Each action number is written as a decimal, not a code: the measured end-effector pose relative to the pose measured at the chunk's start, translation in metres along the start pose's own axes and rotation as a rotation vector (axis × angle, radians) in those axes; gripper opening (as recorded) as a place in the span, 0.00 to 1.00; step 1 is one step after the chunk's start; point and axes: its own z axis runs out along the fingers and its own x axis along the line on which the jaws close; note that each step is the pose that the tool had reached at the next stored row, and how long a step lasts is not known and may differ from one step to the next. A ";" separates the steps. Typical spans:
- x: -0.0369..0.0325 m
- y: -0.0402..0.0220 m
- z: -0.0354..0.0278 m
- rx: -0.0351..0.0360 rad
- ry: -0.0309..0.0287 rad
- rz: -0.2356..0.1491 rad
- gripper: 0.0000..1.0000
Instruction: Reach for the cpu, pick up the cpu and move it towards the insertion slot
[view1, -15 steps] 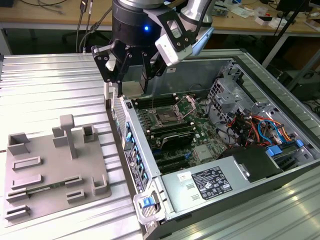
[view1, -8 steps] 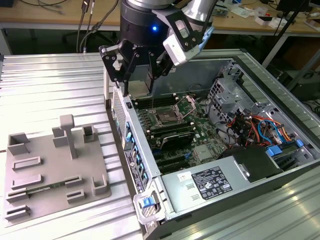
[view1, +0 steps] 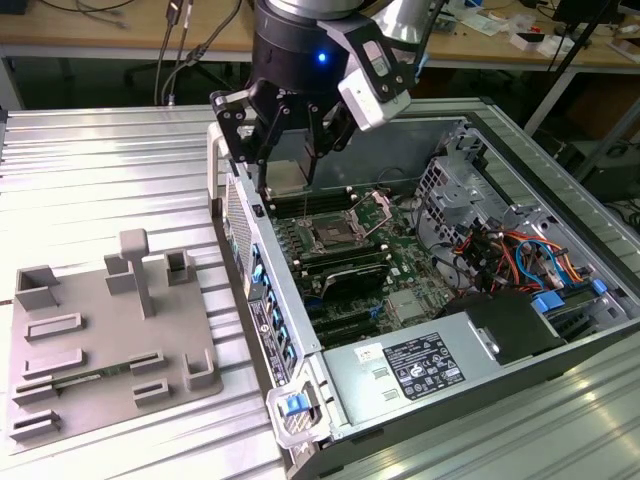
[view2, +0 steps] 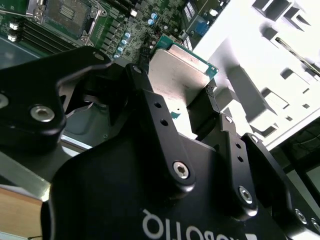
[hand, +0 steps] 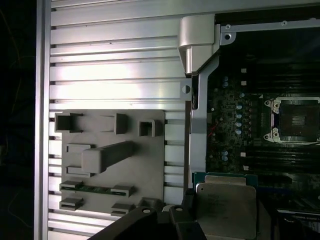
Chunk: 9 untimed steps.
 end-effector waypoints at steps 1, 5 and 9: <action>-0.0004 0.0000 0.0000 0.0000 0.0000 0.000 0.55; -0.0018 0.0000 0.0002 0.0000 0.0000 0.000 0.55; -0.0030 -0.0001 0.0002 0.0000 0.0000 0.000 0.55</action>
